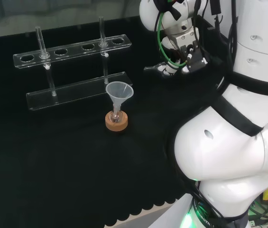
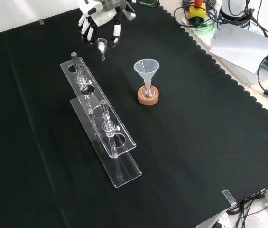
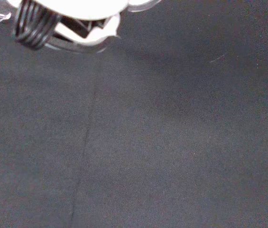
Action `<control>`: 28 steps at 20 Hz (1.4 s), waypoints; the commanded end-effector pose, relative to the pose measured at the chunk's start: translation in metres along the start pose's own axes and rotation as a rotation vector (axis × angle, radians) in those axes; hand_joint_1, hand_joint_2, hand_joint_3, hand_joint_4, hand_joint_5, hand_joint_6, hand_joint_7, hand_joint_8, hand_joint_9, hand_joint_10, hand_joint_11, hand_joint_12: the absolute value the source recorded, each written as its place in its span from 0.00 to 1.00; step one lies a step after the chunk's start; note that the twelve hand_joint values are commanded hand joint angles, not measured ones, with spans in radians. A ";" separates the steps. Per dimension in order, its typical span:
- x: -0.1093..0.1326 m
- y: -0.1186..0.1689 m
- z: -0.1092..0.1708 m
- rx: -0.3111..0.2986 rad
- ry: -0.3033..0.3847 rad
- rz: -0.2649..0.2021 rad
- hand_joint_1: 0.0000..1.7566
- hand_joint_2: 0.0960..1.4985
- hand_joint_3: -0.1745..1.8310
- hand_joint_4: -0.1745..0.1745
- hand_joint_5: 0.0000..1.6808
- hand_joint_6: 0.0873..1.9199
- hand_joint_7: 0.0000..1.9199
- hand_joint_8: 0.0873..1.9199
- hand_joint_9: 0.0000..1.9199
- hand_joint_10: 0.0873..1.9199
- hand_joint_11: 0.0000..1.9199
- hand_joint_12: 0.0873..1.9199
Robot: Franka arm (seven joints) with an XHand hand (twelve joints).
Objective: Pour all the NaCl from the weighing funnel into the round-bottom flask.
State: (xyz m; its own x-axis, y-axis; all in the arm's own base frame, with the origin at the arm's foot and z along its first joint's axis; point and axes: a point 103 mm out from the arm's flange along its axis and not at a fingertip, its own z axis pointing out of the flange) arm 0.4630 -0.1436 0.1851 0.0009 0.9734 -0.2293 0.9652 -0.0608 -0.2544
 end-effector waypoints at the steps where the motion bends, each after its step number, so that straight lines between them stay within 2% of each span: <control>1: 0.008 -0.017 -0.012 0.014 -0.027 -0.016 0.62 0.37 0.52 1.00 0.68 0.50 0.33 0.29 0.46 0.22 0.33 0.63; 6: 0.017 -0.030 -0.022 0.029 -0.036 -0.038 0.62 0.36 0.52 1.00 0.68 0.50 0.33 0.29 0.46 0.21 0.33 0.62; 16: 0.029 -0.061 -0.046 0.060 -0.084 -0.051 0.63 0.36 0.52 1.00 0.69 0.49 0.32 0.28 0.46 0.21 0.32 0.63; 28: 0.042 -0.089 -0.060 0.038 -0.096 -0.045 0.63 0.36 0.52 1.00 0.69 0.49 0.31 0.28 0.45 0.21 0.32 0.63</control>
State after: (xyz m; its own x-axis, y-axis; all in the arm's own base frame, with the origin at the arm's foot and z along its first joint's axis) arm 0.4026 -0.0928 0.2518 -0.0667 0.9526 -0.2967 0.9519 -0.0284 -0.3050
